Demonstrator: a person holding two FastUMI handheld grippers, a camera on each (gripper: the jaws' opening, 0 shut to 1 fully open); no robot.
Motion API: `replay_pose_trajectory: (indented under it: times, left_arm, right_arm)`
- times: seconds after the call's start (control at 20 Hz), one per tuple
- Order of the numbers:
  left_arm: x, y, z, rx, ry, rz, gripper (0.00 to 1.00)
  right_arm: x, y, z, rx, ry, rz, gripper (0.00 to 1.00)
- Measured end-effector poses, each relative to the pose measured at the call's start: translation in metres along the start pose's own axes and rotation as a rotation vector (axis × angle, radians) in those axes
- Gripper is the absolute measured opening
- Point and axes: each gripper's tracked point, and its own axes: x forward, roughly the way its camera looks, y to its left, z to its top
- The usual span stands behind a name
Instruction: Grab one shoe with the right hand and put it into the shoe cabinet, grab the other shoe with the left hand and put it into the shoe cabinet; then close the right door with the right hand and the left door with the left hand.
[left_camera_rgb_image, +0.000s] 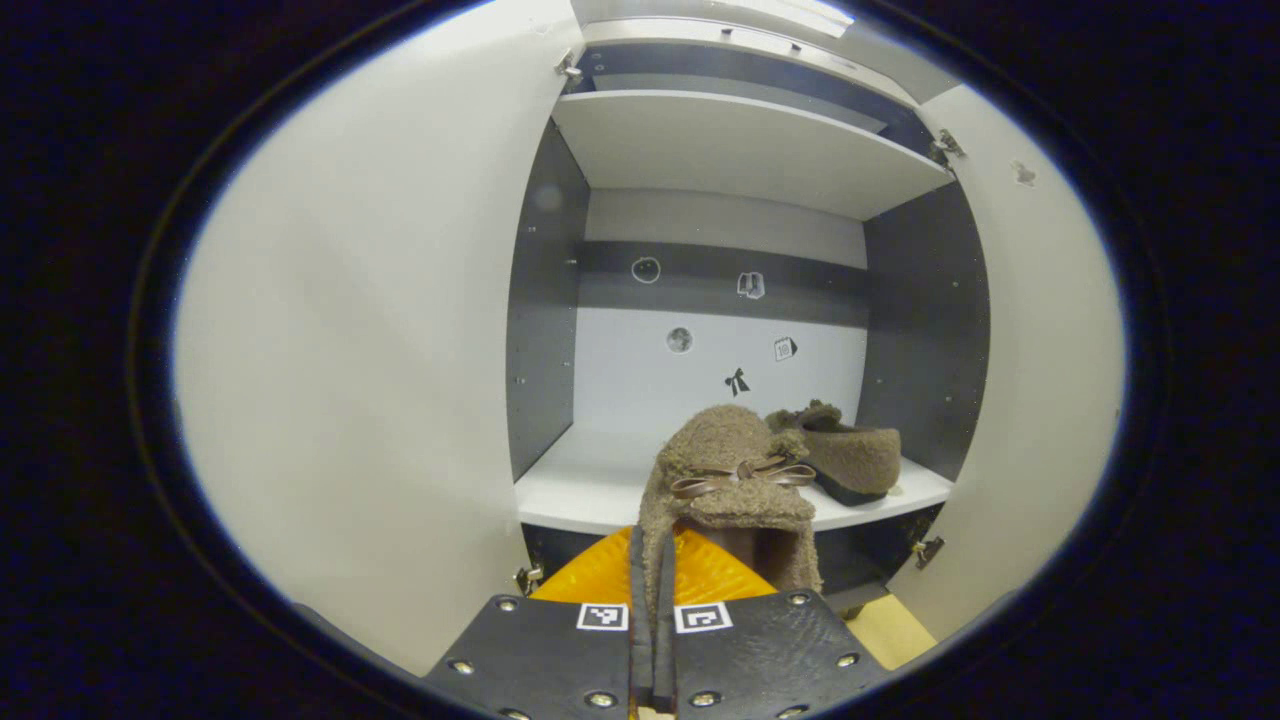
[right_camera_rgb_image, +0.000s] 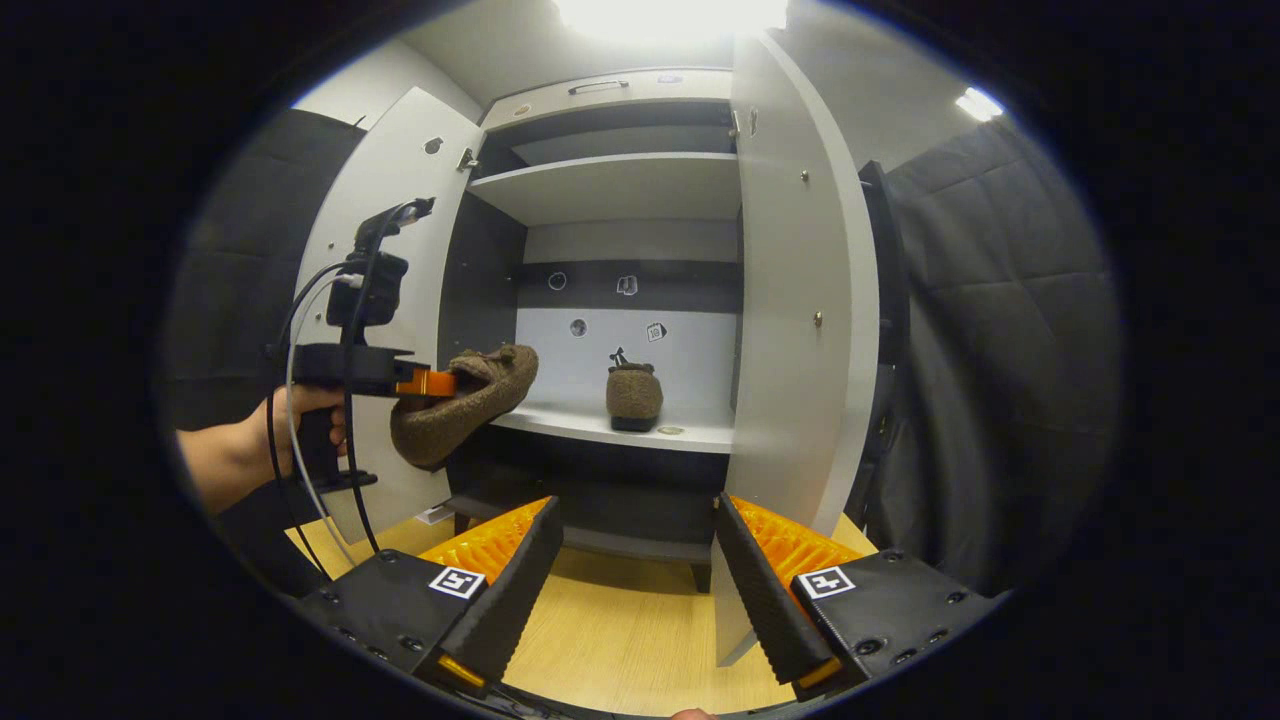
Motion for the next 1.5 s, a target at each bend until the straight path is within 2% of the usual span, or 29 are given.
replay_pose_trajectory:
  times: [0.3,0.35,0.5,0.75,0.95,1.0,1.05,1.25,1.35,1.45,1.5]
  left_arm:
    - [0.056,0.003,0.036,-0.032,-0.035,-0.007,0.10]
    - [0.066,0.004,0.042,-0.038,-0.039,-0.004,0.02]
    - [0.098,0.005,0.052,-0.065,-0.027,-0.006,0.02]
    - [0.145,0.009,0.042,-0.066,0.033,0.019,0.02]
    - [0.165,0.014,0.019,-0.022,0.114,0.042,0.04]
    - [0.170,0.010,0.018,-0.016,0.116,0.029,0.05]
    - [0.163,0.007,0.026,-0.013,0.092,0.013,0.14]
    - [0.145,0.005,0.067,0.016,-0.045,0.003,0.93]
    - [0.124,0.002,0.084,0.023,-0.105,-0.005,0.90]
    - [0.101,-0.003,0.095,0.018,-0.145,-0.019,0.93]
    - [0.087,-0.003,0.099,0.015,-0.163,-0.025,0.87]
  right_arm:
    - [-0.004,-0.006,-0.001,-0.003,0.006,-0.062,0.98]
    - [-0.005,-0.007,-0.002,-0.003,0.009,-0.076,0.98]
    - [-0.005,-0.009,0.000,0.014,0.014,-0.105,0.98]
    - [-0.007,-0.010,0.001,0.011,0.014,-0.144,0.98]
    - [-0.009,-0.012,-0.004,0.015,0.033,-0.161,0.98]
    - [-0.010,-0.013,-0.004,0.017,0.036,-0.167,0.98]
    - [-0.010,-0.015,-0.002,0.018,0.033,-0.169,0.98]
    - [-0.012,-0.020,0.007,0.021,0.010,-0.170,0.99]
    - [-0.014,-0.024,0.011,0.021,-0.001,-0.168,0.98]
    - [-0.016,-0.027,0.015,0.022,-0.012,-0.164,0.98]
    - [-0.018,-0.029,0.017,0.023,-0.016,-0.162,0.98]
